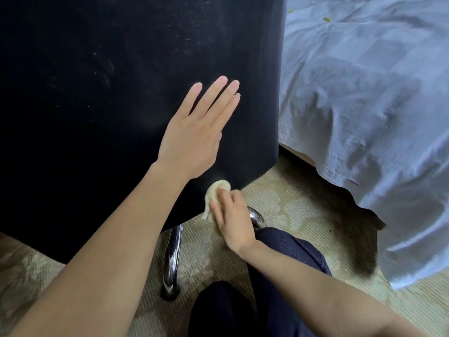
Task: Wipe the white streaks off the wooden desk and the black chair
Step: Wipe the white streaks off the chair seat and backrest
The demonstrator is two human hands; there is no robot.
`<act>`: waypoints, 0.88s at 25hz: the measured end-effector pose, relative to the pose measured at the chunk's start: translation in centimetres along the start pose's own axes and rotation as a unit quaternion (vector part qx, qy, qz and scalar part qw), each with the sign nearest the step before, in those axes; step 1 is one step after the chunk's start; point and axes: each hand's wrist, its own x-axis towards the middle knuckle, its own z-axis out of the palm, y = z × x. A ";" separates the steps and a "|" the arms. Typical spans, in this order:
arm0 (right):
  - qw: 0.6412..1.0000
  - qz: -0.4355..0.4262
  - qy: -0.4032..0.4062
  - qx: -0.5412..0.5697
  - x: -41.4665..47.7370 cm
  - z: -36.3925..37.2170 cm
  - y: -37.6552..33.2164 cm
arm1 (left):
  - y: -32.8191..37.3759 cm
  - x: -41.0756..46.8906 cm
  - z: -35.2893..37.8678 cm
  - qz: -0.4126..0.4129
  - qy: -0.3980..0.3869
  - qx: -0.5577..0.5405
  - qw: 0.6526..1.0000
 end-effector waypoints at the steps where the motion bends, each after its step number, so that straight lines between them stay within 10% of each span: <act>1: 0.998 -0.051 -0.016 -0.034 -0.1 -0.1 0.2 | -0.1 0.0 -0.1 0.001 0.002 -0.005 1.000; 7: 0.950 -0.269 0.090 -0.132 6.9 -5.5 0.8 | -0.2 -0.4 -0.2 0.009 0.011 -0.068 0.998; 15: 0.948 -0.188 0.249 -0.061 15.8 -15.3 -3.6 | -0.5 -0.7 0.3 0.020 0.031 -0.102 0.994; 22: 0.874 -0.365 0.310 -0.083 19.3 -18.5 -10.9 | -1.4 -2.2 0.7 0.028 0.042 -0.095 0.994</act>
